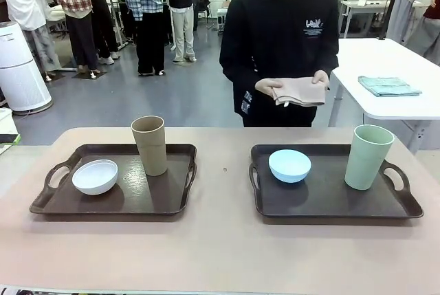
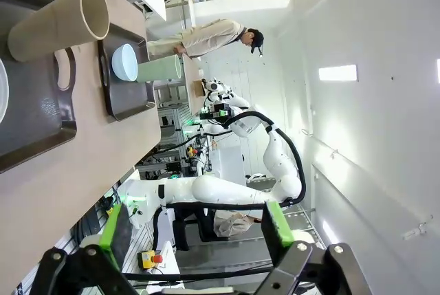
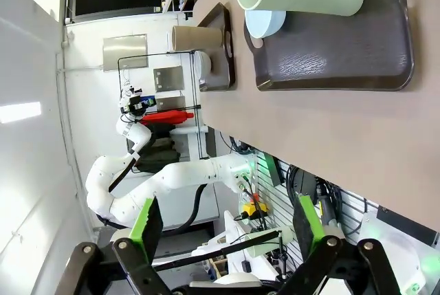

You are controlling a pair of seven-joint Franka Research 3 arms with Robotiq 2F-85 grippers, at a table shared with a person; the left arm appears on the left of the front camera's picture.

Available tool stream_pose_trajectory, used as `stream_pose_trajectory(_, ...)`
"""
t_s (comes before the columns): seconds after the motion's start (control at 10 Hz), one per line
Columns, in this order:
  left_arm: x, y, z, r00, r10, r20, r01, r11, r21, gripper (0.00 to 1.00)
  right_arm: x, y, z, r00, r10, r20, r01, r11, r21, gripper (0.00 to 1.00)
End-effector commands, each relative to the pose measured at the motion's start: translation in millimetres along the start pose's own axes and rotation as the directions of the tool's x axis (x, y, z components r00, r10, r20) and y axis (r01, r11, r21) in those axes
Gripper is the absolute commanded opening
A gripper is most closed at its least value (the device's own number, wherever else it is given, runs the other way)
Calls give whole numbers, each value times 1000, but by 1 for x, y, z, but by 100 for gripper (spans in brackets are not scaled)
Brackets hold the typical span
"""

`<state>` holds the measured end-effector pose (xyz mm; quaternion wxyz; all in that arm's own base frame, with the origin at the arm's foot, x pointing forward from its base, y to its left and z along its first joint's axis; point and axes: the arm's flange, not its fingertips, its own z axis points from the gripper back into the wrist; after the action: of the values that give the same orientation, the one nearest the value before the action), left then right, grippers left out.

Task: Set up a tray with a mat and arrange the tableware.
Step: Pick up the Picnic Bowl and Reusable plastic cup from the Handle tray in front of the human's position and hold them in the air.

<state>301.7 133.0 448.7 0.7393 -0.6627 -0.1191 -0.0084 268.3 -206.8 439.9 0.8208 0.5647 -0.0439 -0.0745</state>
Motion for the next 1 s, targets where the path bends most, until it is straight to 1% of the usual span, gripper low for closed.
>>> stream_pose_trajectory(0.0, -4, 1, 2, 1000, -18, -8, 18, 1000, 10, 100, -5, -2, -3, 1000, 21, -3, -21, 1000, -13, 100)
stream_pose_trajectory(0.9, -4, 1, 2, 1000, -18, -8, 18, 1000, 10, 100, -5, -2, -3, 1000, 21, -3, -21, 1000, -13, 100)
